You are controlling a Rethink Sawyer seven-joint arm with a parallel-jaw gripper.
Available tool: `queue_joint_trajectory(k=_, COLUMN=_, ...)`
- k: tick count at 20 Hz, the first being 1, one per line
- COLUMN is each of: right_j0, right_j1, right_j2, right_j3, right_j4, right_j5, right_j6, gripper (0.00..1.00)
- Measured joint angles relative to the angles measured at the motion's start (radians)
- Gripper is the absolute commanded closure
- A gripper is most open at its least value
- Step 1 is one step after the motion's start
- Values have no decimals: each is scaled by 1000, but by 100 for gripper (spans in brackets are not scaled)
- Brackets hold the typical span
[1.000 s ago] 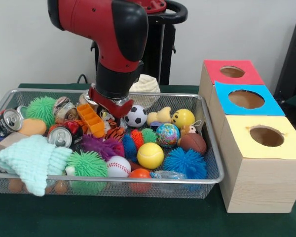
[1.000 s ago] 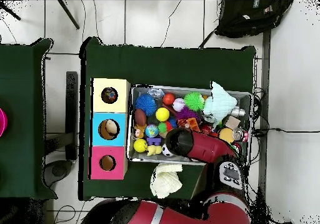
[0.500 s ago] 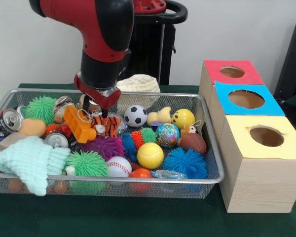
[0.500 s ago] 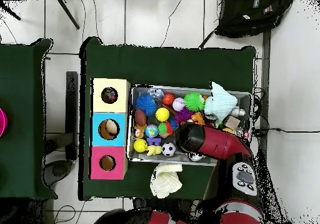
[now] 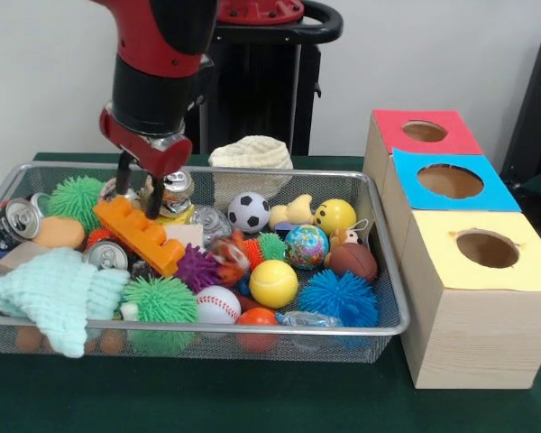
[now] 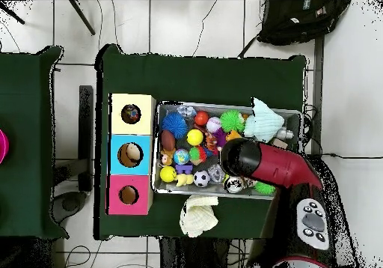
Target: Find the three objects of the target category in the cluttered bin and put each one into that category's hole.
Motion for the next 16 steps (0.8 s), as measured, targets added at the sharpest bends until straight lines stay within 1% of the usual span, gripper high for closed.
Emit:
queue_joint_trajectory(k=8, right_j0=-35, right_j1=-24, right_j2=0, right_j3=-54, right_j4=-32, right_j5=0, right_j6=0, gripper=0)
queue_joint_trajectory(k=16, right_j0=-56, right_j1=-12, right_j2=0, right_j3=-112, right_j4=-67, right_j5=0, right_j6=0, gripper=0)
